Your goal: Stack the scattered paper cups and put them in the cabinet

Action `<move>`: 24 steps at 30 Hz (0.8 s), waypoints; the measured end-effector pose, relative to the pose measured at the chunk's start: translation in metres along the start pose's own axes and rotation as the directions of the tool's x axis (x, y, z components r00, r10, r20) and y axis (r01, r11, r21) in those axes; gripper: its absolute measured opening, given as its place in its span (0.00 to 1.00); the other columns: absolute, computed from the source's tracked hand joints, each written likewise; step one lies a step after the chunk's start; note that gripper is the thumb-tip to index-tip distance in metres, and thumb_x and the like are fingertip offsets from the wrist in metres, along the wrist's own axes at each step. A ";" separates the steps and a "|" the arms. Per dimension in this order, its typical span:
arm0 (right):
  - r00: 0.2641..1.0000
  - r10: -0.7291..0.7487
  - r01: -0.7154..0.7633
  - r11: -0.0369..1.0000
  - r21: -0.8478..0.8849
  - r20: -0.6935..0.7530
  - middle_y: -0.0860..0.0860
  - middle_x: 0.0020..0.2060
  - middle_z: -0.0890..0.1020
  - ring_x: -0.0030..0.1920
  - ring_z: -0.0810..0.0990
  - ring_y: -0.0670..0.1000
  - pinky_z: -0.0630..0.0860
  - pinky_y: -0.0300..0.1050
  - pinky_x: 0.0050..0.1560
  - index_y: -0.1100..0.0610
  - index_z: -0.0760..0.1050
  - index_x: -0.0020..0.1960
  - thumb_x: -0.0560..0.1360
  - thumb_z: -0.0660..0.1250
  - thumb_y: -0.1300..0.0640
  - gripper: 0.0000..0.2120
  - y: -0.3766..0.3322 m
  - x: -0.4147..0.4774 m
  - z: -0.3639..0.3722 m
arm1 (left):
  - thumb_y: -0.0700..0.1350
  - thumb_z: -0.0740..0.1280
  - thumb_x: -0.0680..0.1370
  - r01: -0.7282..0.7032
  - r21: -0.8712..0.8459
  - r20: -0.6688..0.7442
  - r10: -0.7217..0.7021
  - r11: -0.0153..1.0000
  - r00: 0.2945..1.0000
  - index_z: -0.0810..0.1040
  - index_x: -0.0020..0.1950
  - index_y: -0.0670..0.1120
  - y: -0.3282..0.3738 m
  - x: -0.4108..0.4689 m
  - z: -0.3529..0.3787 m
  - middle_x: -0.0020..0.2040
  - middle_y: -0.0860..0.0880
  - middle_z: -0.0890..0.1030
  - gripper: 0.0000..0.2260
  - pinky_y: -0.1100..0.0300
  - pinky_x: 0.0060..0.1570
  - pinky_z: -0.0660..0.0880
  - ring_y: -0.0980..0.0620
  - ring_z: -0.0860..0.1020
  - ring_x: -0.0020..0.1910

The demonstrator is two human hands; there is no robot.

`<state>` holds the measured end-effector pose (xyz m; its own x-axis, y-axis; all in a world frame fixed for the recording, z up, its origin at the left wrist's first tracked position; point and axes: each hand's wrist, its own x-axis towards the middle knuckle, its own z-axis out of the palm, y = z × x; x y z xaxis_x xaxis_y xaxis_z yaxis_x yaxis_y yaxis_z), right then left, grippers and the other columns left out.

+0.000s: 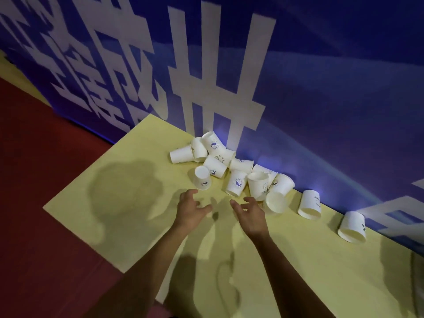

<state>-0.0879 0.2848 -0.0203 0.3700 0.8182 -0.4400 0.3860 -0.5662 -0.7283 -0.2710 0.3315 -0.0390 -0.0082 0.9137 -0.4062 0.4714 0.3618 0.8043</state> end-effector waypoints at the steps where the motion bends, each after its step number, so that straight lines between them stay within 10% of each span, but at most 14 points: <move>1: 0.999 0.045 -0.045 0.999 0.015 -0.030 0.56 0.62 0.80 0.63 0.78 0.56 0.74 0.49 0.61 0.59 0.67 0.73 0.77 0.68 0.38 0.33 -0.001 0.011 0.009 | 0.45 0.79 0.69 0.017 0.013 -0.005 -0.017 1.000 1.000 0.69 0.69 0.44 -0.003 0.015 -0.002 0.67 0.46 0.66 0.33 0.59 0.55 0.73 0.51 0.77 0.50; 8: 0.945 0.160 -0.159 0.987 0.029 -0.285 0.61 0.56 0.81 0.58 0.79 0.62 0.74 0.53 0.56 0.62 0.73 0.60 0.77 0.66 0.39 0.27 -0.018 0.073 0.061 | 0.50 0.80 0.66 -0.087 0.052 -0.050 0.090 0.995 0.995 0.61 0.76 0.44 -0.006 0.092 0.000 0.73 0.46 0.66 0.44 0.53 0.71 0.64 0.46 0.68 0.70; 13: 0.903 0.315 -0.270 0.945 0.186 -0.291 0.61 0.56 0.81 0.57 0.79 0.62 0.74 0.53 0.55 0.63 0.71 0.59 0.77 0.69 0.42 0.26 -0.011 0.084 0.072 | 0.50 0.77 0.69 -0.192 0.067 -0.033 0.195 0.979 0.980 0.71 0.67 0.46 -0.005 0.108 0.007 0.62 0.48 0.76 0.29 0.51 0.64 0.70 0.46 0.73 0.62; 24: 0.977 0.092 -0.052 0.977 0.206 -0.190 0.43 0.29 0.77 0.31 0.71 0.42 0.67 0.37 0.34 0.53 0.78 0.39 0.76 0.70 0.43 0.14 -0.004 0.007 0.051 | 0.54 0.77 0.67 -0.219 0.008 -0.106 0.218 0.976 0.970 0.74 0.60 0.49 0.007 0.049 0.009 0.54 0.54 0.72 0.26 0.56 0.57 0.73 0.49 0.75 0.56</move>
<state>-0.1294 0.2978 -0.0474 0.5578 0.7288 -0.3971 0.1838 -0.5751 -0.7972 -0.2599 0.3773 -0.0571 0.0012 0.9850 -0.1725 0.4689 0.1518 0.8701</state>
